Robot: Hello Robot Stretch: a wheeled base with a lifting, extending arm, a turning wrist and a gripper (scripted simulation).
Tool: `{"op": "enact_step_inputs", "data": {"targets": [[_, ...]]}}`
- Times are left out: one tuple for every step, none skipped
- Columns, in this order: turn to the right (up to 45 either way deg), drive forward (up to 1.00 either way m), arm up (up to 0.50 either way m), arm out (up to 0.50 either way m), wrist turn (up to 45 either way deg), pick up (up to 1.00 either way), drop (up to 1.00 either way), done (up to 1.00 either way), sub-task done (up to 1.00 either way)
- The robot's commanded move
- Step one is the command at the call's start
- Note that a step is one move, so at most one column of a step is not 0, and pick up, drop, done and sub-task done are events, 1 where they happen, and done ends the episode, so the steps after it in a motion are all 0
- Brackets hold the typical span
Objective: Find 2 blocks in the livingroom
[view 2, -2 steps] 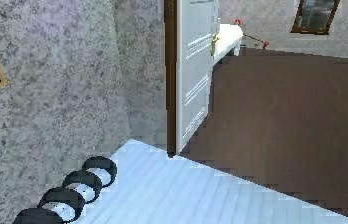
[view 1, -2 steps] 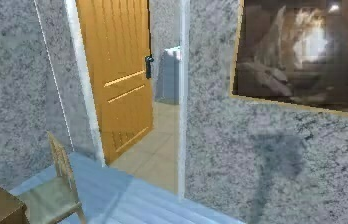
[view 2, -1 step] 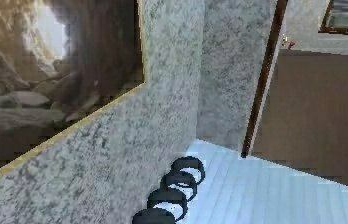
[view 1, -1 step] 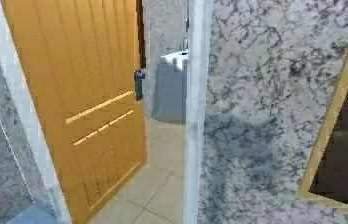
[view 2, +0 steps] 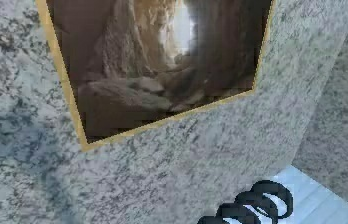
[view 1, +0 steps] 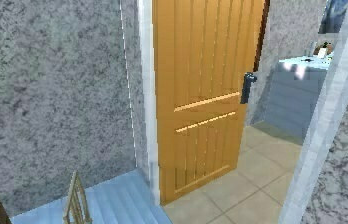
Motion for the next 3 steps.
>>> {"op": "enact_step_inputs", "data": {"targets": [[0.0,0.35,0.0,0.0,0.0,0.0,0.0,0.0,0.0],[9.0,0.0,0.0,0.0,0.0,0.0,0.0,0.0,0.0],[0.0,0.4,0.0,0.0,0.0,0.0,0.0,0.0,0.0]]}}
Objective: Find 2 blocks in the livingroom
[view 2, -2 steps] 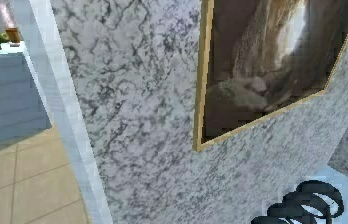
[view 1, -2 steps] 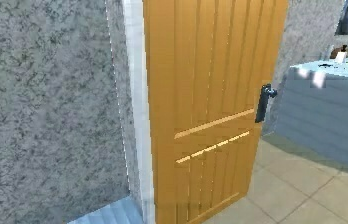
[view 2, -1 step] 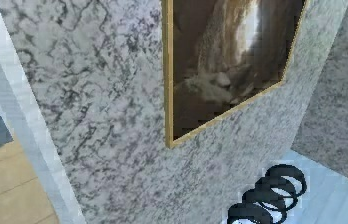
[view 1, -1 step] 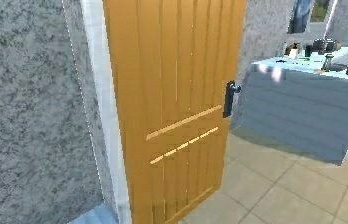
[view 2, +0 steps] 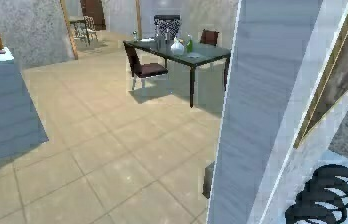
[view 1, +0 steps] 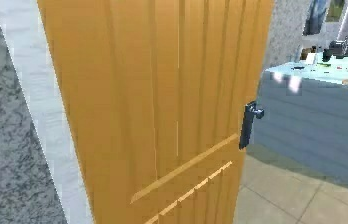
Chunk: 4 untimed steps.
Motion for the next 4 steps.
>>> {"op": "enact_step_inputs", "data": {"targets": [[45.0,0.0,0.0,0.0,0.0,0.0,0.0,0.0,0.0],[27.0,0.0,0.0,0.0,0.0,0.0,0.0,0.0,0.0],[0.0,0.3,0.0,0.0,0.0,0.0,0.0,0.0,0.0],[0.0,1.0,0.0,0.0,0.0,0.0,0.0,0.0,0.0]]}}
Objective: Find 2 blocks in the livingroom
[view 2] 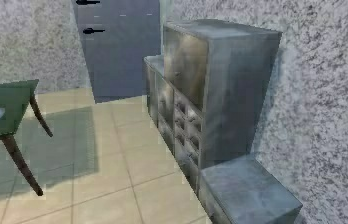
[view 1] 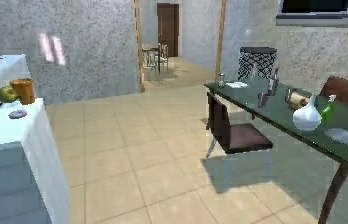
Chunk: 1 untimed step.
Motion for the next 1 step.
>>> {"op": "enact_step_inputs", "data": {"targets": [[0.0,1.0,0.0,0.0,0.0,0.0,0.0,0.0,0.0]]}}
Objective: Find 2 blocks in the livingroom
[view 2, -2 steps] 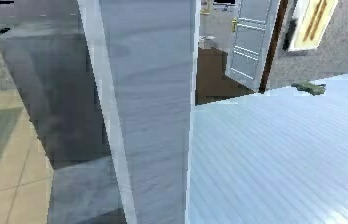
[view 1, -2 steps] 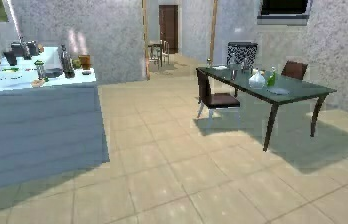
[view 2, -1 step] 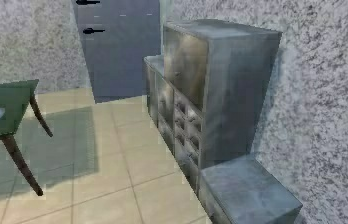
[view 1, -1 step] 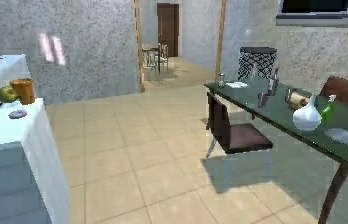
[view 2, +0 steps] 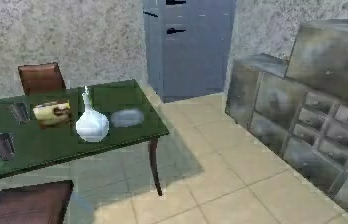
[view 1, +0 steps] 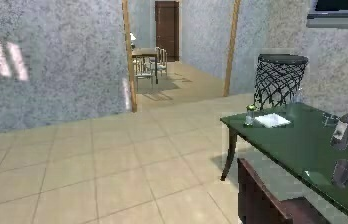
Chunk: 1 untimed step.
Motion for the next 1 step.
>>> {"op": "enact_step_inputs", "data": {"targets": [[0.0,1.0,0.0,0.0,0.0,0.0,0.0,0.0,0.0]]}}
